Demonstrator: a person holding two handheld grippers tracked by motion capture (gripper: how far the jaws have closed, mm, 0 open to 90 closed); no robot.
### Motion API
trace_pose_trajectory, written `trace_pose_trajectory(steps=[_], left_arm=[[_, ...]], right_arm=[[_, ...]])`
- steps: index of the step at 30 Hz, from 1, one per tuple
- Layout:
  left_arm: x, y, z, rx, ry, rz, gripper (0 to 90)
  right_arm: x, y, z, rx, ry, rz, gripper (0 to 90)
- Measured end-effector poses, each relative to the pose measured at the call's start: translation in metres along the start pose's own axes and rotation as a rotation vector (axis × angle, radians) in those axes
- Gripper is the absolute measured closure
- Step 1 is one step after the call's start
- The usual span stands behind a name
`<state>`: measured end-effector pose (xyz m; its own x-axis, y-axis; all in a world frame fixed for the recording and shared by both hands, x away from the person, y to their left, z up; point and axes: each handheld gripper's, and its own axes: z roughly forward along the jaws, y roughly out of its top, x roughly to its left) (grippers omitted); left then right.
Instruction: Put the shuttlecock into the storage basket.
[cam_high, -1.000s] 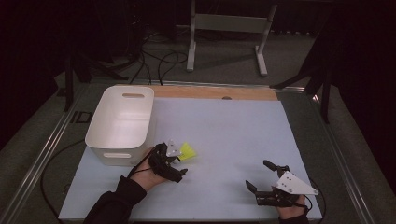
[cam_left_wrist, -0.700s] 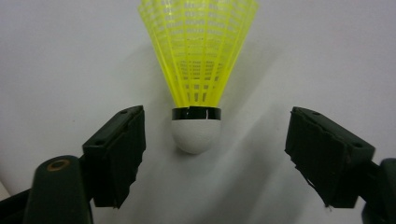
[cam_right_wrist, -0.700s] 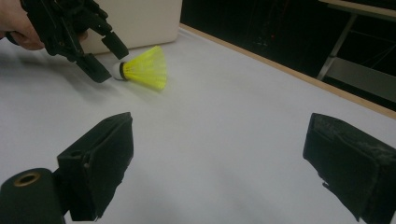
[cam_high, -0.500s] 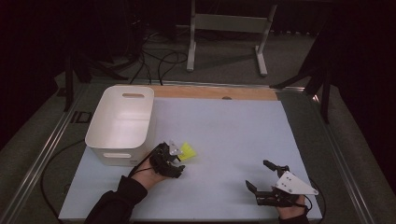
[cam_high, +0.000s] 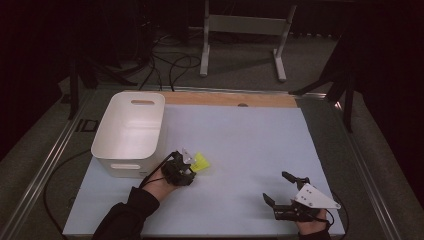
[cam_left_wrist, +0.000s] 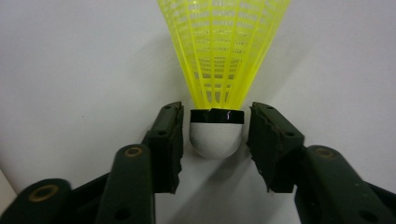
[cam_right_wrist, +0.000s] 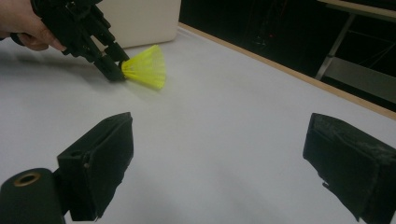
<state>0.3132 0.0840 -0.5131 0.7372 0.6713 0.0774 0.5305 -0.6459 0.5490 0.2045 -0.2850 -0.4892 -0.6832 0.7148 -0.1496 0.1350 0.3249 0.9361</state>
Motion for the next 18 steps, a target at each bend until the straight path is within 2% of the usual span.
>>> trace_pose_trajectory(steps=[2,5,9,13,15,18], left_arm=[[0.0,0.0,0.0,0.0,0.009,0.001,62.7],[0.0,0.001,0.0,0.002,0.021,0.002,64.0],[-0.001,0.002,-0.005,-0.008,0.014,0.005,64.5],[-0.003,0.004,-0.011,-0.017,0.004,0.028,64.8],[-0.003,0.004,-0.014,-0.025,-0.027,0.034,64.8],[-0.005,0.005,-0.018,-0.032,-0.04,0.049,64.9]], right_arm=[[0.0,0.0,0.0,-0.002,0.001,-0.001,8.7],[0.0,0.0,0.0,-0.001,0.001,0.001,8.7],[0.0,0.0,0.0,-0.002,-0.001,0.0,8.8],[0.0,0.0,0.0,-0.003,-0.003,0.002,8.7],[0.0,0.0,0.0,-0.004,-0.002,0.004,8.7],[0.0,0.0,0.0,-0.002,-0.003,0.005,8.7]])
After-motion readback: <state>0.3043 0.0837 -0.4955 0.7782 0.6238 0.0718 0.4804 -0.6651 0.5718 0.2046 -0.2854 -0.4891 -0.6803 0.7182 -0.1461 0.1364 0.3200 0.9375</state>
